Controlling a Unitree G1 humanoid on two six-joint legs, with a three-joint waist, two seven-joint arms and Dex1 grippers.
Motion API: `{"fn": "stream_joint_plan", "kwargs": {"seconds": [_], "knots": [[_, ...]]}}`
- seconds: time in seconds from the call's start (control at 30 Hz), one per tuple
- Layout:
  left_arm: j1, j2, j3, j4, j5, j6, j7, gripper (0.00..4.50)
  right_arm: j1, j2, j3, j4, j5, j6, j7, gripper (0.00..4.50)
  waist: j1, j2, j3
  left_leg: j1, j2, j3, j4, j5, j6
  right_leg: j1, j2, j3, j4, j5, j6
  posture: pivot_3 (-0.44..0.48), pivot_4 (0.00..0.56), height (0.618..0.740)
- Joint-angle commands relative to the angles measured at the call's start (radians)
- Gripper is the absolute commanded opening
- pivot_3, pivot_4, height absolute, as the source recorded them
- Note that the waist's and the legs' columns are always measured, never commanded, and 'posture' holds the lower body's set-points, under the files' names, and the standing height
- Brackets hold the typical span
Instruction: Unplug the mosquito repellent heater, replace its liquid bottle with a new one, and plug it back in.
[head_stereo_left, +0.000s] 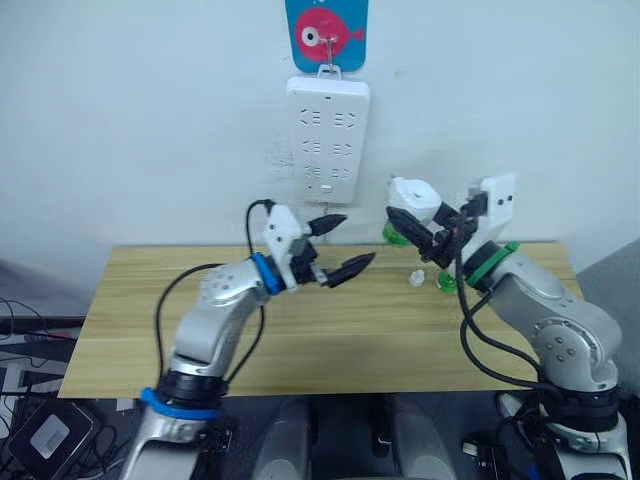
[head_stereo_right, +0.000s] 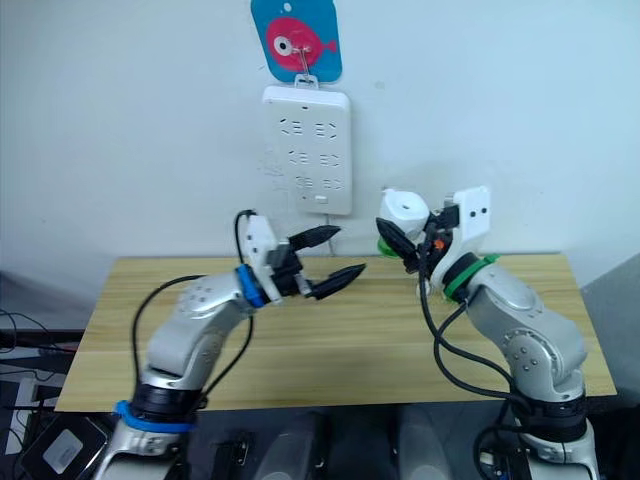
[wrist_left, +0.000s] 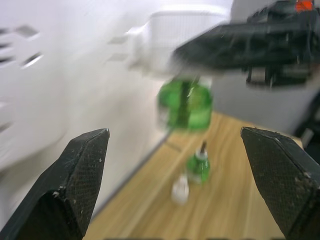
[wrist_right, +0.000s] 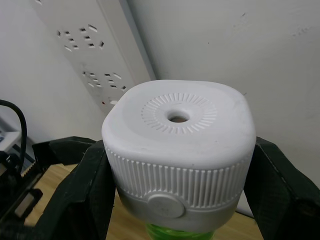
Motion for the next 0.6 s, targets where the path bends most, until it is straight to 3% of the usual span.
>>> {"fn": "stream_joint_plan", "kwargs": {"seconds": [0.03, 0.3, 0.6], "knots": [[-0.053, 0.045, 0.060, -0.017, -0.037, 0.001, -0.023, 4.50, 0.006, -0.026, -0.039, -0.068, 0.057, -0.001, 0.045, 3.13, 0.000, 0.000, 0.000, 0.000, 0.000, 0.000, 0.000, 0.000, 0.000, 0.000, 0.000, 0.000, 0.000, 0.000, 0.000, 0.010, 0.212, 0.740], [-0.250, 0.103, 0.080, 0.221, 0.007, -0.112, -0.103, 4.50, 0.029, -0.036, -0.027, -0.081, 0.054, -0.016, 0.053, 3.13, 0.003, -0.002, -0.007, 0.000, -0.001, 0.000, 0.000, 0.000, 0.000, 0.000, 0.000, 0.001, 0.000, 0.000, 0.000, 0.018, 0.201, 0.740], [-0.361, 0.053, 0.059, 0.387, 0.045, -0.220, -0.142, 4.50, 0.036, -0.031, -0.044, -0.096, 0.063, -0.019, 0.032, 3.13, 0.021, -0.003, -0.009, -0.001, -0.005, -0.002, 0.002, 0.006, 0.000, 0.002, 0.000, 0.005, 0.000, 0.001, 0.001, -0.017, 0.196, 0.740]]}}
